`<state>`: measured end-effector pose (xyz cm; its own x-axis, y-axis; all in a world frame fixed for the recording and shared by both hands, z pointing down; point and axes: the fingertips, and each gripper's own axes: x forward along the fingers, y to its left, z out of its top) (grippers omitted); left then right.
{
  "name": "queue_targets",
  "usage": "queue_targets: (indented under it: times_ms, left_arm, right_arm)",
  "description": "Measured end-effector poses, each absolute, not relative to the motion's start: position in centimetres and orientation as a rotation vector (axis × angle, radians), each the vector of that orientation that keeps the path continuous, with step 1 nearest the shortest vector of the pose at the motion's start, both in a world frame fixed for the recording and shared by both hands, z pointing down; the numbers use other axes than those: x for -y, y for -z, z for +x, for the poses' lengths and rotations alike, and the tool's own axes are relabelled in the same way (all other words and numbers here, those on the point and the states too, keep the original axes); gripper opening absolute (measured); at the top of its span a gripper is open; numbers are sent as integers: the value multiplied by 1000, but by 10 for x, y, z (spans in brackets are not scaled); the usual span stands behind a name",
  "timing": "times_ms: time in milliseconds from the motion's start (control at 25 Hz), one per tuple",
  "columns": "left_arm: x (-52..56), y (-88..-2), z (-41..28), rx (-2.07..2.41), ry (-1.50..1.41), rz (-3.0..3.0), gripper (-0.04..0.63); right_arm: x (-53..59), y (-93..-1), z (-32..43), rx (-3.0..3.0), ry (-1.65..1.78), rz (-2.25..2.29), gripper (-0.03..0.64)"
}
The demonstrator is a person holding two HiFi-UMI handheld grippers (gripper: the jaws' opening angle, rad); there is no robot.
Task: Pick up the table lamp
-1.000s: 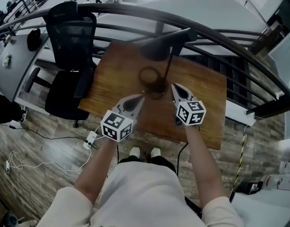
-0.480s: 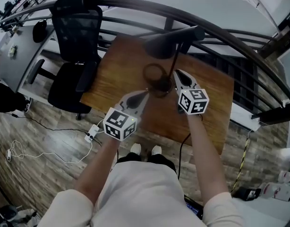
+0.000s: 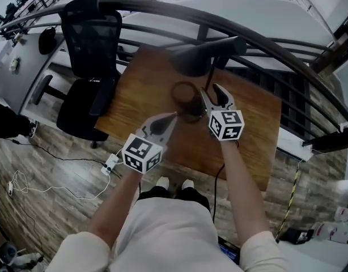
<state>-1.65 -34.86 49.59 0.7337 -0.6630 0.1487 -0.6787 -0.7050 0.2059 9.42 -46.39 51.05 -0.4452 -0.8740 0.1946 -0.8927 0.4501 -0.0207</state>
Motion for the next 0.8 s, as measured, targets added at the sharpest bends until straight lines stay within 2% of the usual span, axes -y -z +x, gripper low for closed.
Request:
queue_targets:
  times_ms: [560,680,800]
  left_arm:
    - [364,-489,-13,1081,-50,2693,8]
    - [361,-489,-11,1068,-62,2699,8]
    - [358,-490,-13,1069,-75,2696,8]
  right_arm:
    - [479,-508,100,2540,-130,1633,191]
    - [482,-507,102,2546,-155,1639,140]
    - [487,-503,100,2558,-185,1607,137]
